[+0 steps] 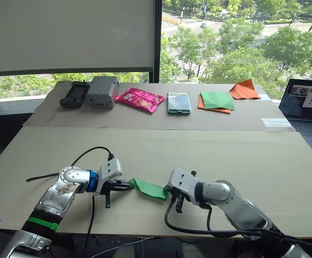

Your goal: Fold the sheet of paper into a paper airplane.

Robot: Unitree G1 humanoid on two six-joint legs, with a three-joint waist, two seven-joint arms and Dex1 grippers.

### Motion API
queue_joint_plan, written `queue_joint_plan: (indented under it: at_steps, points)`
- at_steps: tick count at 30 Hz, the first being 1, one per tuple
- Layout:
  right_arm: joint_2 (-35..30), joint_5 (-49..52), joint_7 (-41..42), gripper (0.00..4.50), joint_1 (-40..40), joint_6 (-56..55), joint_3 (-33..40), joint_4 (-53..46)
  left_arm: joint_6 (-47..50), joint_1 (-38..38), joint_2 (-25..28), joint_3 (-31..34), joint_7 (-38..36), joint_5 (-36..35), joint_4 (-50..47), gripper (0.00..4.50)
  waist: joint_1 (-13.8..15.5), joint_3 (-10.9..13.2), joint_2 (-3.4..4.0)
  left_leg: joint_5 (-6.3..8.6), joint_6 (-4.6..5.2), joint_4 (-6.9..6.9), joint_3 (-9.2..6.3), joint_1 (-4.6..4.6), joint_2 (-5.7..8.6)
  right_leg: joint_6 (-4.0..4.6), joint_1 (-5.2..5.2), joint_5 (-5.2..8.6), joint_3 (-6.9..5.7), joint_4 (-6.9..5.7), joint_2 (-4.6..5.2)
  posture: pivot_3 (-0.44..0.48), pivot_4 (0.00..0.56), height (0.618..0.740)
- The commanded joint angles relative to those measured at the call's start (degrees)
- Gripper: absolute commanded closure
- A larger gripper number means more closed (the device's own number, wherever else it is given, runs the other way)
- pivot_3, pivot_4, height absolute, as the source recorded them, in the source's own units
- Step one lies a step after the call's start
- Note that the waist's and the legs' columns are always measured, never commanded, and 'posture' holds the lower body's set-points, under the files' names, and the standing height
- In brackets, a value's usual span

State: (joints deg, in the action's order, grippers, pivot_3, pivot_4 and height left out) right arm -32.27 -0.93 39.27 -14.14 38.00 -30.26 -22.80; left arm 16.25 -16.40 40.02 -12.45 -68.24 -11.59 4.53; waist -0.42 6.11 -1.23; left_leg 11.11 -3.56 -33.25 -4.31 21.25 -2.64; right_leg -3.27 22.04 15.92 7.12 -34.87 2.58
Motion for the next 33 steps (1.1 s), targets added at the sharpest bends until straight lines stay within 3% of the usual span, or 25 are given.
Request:
queue_joint_plan:
  at_steps: [1, 6, 12, 20, 33]
  points:
    - [-2.7, -2.5, 0.5, 4.49, 2.9, 7.5, -2.9, 5.6, 0.3, 0.2, 0.2, -0.8, 0.0, 1.2, 0.7, 4.50, 0.0, 0.0, 0.00, 0.00, 0.00, 0.00, 0.00, 0.00, 0.00, 0.00, 0.00, 0.00, 0.00, 0.00, 0.00, 0.000, 0.150, 0.740]
    - [-1.3, -2.7, 0.3, 4.49, 1.0, 7.8, -4.2, 3.3, 1.0, -0.2, 0.0, -0.2, 0.3, 0.6, 0.4, 4.50, -0.1, 0.0, -0.04, 0.00, -0.01, 0.01, 0.00, 0.00, -0.01, 0.01, 0.04, 0.00, 0.00, 0.00, -0.01, 0.000, 0.150, 0.740]
    - [-0.6, -3.1, -0.7, 4.49, 0.8, 9.0, -5.5, 3.9, 6.4, -1.4, 1.0, 3.9, -1.8, -5.5, -3.0, 4.50, -0.6, 0.1, -0.19, 0.00, 0.00, 0.05, 0.00, 0.02, -0.05, 0.01, 0.11, 0.00, -0.02, -0.03, -0.03, 0.000, 0.150, 0.740]
    - [-0.2, -3.6, -1.3, 4.49, 0.5, 9.3, -5.7, 4.7, 14.3, -9.2, -2.2, 7.0, -2.5, -13.5, -4.2, 4.50, -0.6, 0.2, -0.37, 0.00, -0.01, 0.04, -0.02, 0.02, -0.05, 0.01, 0.11, 0.00, -0.05, -0.01, -0.04, 0.000, 0.150, 0.740]
    - [0.4, -3.5, -1.6, 4.49, 0.0, 11.2, -5.9, 3.3, 1.9, -9.1, -6.8, -3.3, -2.3, -1.4, 5.5, 4.50, -1.6, 0.1, -0.39, -0.19, 0.30, 0.04, -0.05, 0.01, -0.05, 0.00, 0.08, 0.00, -0.02, -0.05, -0.09, 0.000, 0.150, 0.740]
